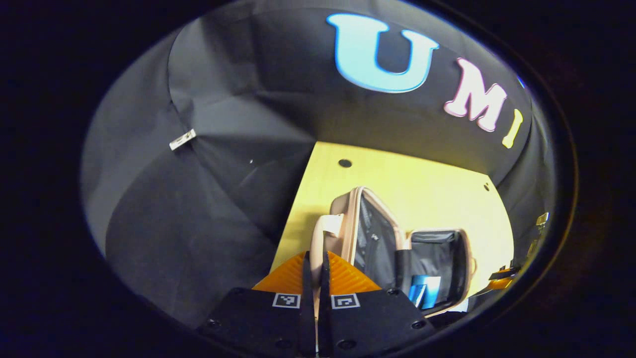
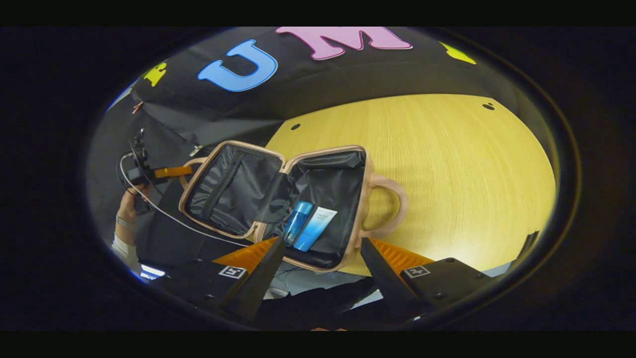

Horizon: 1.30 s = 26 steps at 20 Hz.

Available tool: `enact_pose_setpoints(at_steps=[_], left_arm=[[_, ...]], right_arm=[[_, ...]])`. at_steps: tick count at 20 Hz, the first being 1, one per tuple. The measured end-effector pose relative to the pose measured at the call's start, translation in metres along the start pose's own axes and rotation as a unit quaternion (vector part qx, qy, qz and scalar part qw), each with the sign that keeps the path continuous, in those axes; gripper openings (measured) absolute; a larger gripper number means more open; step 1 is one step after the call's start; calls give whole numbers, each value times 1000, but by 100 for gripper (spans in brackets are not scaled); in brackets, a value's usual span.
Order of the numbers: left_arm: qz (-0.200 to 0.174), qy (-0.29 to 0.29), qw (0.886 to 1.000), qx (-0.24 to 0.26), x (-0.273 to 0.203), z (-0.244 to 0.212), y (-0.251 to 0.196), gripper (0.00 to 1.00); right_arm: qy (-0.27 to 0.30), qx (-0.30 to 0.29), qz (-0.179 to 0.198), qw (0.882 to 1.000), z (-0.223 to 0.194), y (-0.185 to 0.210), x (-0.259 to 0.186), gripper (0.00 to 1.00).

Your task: First open the suitcase, pack the skin care products into it, and then close the suitcase.

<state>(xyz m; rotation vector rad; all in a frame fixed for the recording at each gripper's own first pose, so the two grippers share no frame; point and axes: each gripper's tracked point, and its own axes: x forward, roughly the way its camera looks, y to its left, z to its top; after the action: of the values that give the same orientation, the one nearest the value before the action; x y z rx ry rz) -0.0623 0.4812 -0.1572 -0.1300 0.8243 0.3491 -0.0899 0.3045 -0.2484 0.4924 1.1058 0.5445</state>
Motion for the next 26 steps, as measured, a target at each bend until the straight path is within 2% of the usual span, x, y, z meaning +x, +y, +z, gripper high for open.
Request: enact_pose_setpoints(at_steps=[4,7,9,11,14,15,19,22,24,26], left_arm=[[-29,-31,998,41,-29,23,-51,8],[-44,-45,996,66,-51,28,-112,8],[-72,-42,994,67,-56,24,-165,8],[-110,-34,991,72,-52,9,-226,8],[-170,1,983,69,-36,-28,-318,8],[-179,15,981,73,-23,-45,-340,8],[-179,100,973,101,29,-126,-401,8],[-160,142,969,121,59,-173,-415,8],[-158,143,970,121,70,-183,-424,9],[-133,142,972,132,78,-192,-421,16]], right_arm=[[-16,-6,10,1000,7,-24,-28,98],[-24,1,4,1000,12,-60,-55,98],[-31,11,0,999,14,-84,-70,98],[-32,17,-16,999,10,-117,-84,98],[-29,45,-19,998,4,-148,-100,98],[-31,50,-21,998,3,-158,-105,98],[-42,64,-35,996,-2,-194,-125,98],[-50,77,-45,995,-4,-217,-141,98],[-57,80,-52,994,-4,-230,-152,98],[-61,78,-54,994,0,-241,-159,98]])
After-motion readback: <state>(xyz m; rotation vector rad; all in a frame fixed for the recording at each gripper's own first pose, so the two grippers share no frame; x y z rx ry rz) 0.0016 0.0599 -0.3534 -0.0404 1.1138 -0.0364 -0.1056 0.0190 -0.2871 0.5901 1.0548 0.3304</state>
